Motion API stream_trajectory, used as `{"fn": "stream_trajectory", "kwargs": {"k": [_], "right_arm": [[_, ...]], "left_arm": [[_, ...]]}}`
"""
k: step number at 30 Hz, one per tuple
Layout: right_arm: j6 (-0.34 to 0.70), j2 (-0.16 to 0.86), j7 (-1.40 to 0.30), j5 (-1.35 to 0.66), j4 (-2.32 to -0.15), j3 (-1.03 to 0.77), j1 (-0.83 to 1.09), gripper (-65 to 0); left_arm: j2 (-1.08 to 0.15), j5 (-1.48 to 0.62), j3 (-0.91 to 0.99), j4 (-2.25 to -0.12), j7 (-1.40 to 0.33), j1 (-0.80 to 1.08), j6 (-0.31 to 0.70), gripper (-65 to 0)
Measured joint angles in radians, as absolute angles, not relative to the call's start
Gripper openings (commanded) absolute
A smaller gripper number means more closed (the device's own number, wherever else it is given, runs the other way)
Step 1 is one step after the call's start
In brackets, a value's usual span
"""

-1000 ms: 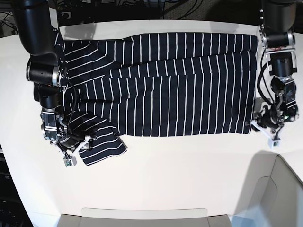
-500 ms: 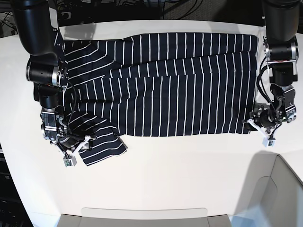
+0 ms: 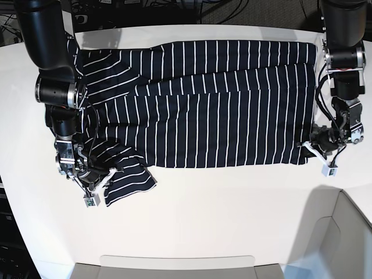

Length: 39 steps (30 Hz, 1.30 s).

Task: Fold the T-shirt properly
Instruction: 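Lift the hem with both grippers and fold it toward the collar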

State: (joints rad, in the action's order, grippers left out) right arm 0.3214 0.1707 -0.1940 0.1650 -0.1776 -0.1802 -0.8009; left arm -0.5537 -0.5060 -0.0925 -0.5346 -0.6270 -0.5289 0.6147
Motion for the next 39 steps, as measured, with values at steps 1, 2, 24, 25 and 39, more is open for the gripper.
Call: {"fn": "stream_trajectory", "kwargs": {"k": [1, 2, 24, 25, 39], "right_arm": [[0.321, 0.167, -0.194, 0.165, -0.178, -0.184, -0.804, -65.0], [0.321, 0.162, -0.195, 0.166, -0.181, -0.182, -0.806, -65.0], [0.336, 0.154, -0.408, 0.174, -0.683, -0.185, -0.662, -65.0], [0.336, 0.154, -0.428, 0.174, -0.745, -0.185, -0.64, -65.0], [0.434, 0.137, -0.67, 0.163, -1.306, -0.186, -0.38, -65.0]], "left_arm": [[-0.554, -0.506, -0.093, -0.535, -0.63, -0.53, 0.615, -65.0], [-0.554, -0.506, -0.093, -0.535, -0.631, -0.532, 0.615, -65.0], [-0.542, -0.468, 0.151, -1.071, -0.957, -0.314, 0.607, -65.0], [-0.538, -0.47, 0.151, -1.09, -0.961, -0.302, 0.609, -65.0], [-0.531, -0.472, 0.283, -1.36, -1.081, -0.159, 0.615, -65.0]]}}
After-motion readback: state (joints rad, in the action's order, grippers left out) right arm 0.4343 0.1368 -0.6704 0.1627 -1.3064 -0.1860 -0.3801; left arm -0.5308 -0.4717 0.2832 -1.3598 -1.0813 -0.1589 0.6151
